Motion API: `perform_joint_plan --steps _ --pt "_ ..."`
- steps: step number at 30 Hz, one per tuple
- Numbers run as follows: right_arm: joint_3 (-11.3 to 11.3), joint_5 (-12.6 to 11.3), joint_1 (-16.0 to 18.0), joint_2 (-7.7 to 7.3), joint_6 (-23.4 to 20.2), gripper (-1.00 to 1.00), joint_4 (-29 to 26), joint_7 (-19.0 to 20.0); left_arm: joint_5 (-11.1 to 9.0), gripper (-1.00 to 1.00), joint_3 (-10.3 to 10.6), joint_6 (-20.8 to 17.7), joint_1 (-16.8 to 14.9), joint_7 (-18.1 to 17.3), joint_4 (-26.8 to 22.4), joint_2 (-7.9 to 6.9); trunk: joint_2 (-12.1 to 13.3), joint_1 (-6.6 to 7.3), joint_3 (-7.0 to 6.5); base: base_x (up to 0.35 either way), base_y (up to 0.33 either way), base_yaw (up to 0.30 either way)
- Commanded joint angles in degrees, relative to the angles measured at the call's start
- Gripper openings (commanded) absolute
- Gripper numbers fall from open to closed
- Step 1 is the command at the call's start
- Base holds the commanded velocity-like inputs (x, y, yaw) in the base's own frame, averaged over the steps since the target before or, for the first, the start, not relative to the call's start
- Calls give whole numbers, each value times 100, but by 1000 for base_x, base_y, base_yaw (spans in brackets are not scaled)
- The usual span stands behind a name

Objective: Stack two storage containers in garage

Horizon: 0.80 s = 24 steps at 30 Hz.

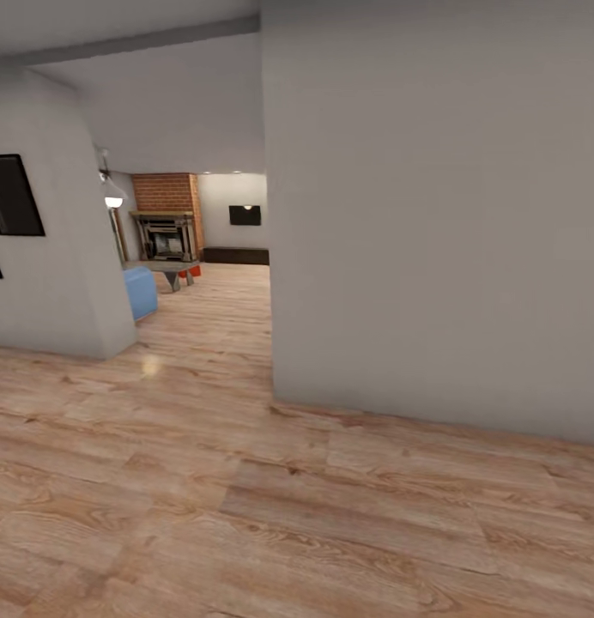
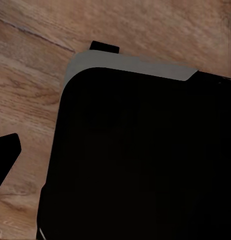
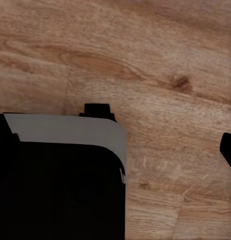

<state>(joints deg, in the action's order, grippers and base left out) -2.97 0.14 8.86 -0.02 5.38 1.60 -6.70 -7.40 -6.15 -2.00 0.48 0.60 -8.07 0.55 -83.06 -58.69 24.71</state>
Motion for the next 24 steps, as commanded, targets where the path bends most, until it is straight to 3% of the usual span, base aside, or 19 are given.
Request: perform_joint_plan --steps 1,17,24 --pt "-29 6 8 1 29 100 17 -16 -43 100 -26 -21 5 7 -19 2 -2 -3 5 324 0 2" --pt "-80 47 5 0 36 100 15 2 -59 100 -27 -30 5 9 -10 -3 -2 -3 5 324 0 0" --pt "-443 32 8 0 32 100 15 2 -60 100 -27 -29 5 10 -10 -3 -2 -3 5 324 0 0"
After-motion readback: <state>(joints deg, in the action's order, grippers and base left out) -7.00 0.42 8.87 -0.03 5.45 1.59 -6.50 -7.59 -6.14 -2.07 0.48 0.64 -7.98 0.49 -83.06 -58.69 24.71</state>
